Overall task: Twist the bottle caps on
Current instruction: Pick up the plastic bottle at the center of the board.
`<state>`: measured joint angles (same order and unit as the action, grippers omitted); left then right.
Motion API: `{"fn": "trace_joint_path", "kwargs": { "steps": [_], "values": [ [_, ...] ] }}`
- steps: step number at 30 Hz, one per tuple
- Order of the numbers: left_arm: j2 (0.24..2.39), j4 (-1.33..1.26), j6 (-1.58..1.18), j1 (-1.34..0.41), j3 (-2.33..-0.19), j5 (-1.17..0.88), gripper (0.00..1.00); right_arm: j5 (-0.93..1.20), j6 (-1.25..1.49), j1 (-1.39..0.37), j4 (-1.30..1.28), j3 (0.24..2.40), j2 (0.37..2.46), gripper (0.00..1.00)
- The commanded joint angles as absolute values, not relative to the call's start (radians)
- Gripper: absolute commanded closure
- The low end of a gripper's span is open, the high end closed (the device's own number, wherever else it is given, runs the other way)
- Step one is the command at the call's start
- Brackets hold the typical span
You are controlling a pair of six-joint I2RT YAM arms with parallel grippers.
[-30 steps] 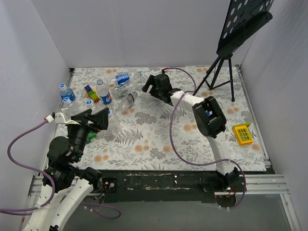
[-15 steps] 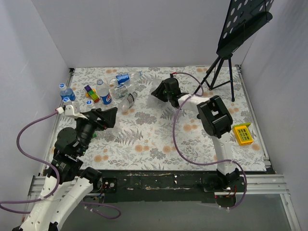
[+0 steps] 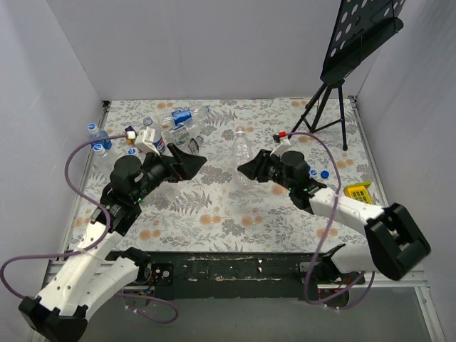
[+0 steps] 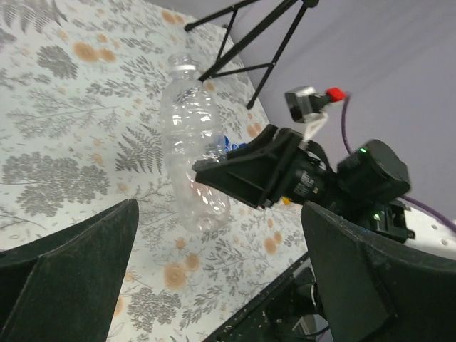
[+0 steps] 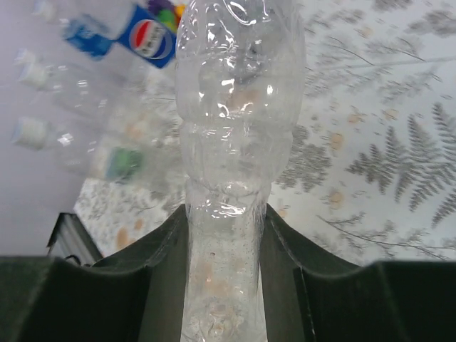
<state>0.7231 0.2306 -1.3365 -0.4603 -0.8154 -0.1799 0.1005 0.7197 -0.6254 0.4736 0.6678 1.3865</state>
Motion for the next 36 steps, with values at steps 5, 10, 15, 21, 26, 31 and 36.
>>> {"fn": "trace_joint_path", "kwargs": {
  "steps": [5, 10, 15, 21, 26, 31, 36],
  "values": [
    [0.891, 0.100, -1.407, -0.586, -0.908, -0.215, 0.02, 0.147, 0.535, -0.768, 0.607, 0.572, 1.059, 0.62],
    [0.972, 0.095, -1.362, -0.790, -0.963, 0.081, 0.02, 0.130, 0.486, -0.824, 0.598, 0.566, 0.989, 0.62],
    [0.976, 0.017, -1.393, -0.845, -0.931, 0.207, 0.02, 0.126, 0.459, -0.842, 0.578, 0.554, 0.956, 0.61],
    [1.055, 0.006, -1.393, -0.893, -0.973, 0.262, 0.02, 0.117, 0.434, -0.856, 0.569, 0.543, 0.936, 0.60],
    [1.086, -0.040, -1.414, -0.903, -0.966, 0.310, 0.02, 0.081, 0.417, -0.859, 0.566, 0.531, 0.919, 0.60],
    [1.091, -0.132, -1.448, -0.930, -0.914, 0.296, 0.08, 0.049, 0.422, -0.859, 0.580, 0.517, 0.916, 0.59],
    [1.094, -0.181, -1.448, -0.946, -0.888, 0.296, 0.17, 0.032, 0.425, -0.861, 0.586, 0.509, 0.922, 0.59]
  ]
}}
